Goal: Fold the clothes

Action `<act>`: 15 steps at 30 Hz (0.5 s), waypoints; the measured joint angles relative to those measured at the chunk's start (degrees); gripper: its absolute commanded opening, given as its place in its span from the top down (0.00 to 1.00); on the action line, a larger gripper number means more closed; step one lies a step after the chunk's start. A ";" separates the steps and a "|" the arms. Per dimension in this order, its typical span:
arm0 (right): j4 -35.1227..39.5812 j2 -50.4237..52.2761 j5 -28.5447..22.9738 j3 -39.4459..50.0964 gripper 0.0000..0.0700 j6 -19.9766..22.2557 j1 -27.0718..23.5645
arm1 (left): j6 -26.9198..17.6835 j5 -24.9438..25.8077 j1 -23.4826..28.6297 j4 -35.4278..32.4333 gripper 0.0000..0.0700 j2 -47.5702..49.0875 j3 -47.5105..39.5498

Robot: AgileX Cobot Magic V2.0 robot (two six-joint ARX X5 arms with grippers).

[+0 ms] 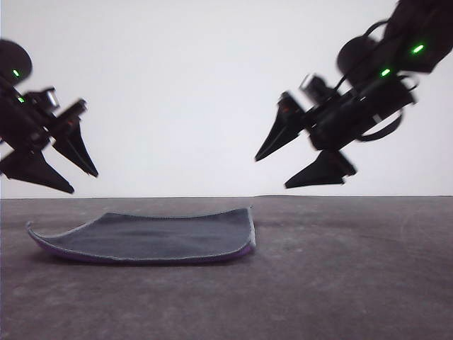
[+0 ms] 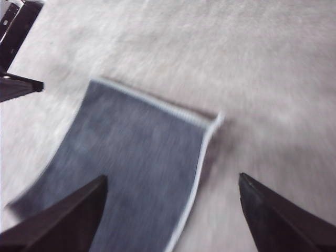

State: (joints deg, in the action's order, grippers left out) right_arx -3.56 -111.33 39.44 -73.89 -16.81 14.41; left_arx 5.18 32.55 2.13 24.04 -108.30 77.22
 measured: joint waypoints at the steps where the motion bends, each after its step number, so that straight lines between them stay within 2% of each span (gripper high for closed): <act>1: -0.06 -1.46 0.01 -1.37 0.29 -0.22 0.19 | -0.02 0.01 0.00 0.54 0.55 -1.64 1.72; 8: -0.06 -9.02 -0.02 -8.81 0.29 -2.56 1.38 | -0.99 0.09 0.00 3.18 0.55 -10.07 11.14; 15: -0.12 -12.14 0.01 -10.53 0.29 -3.68 2.42 | -1.23 0.96 0.00 3.67 0.56 -13.88 12.23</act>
State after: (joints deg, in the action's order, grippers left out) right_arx -3.68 -123.47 39.45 -84.42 -20.49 16.82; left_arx 3.94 33.51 2.13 27.70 -122.18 89.45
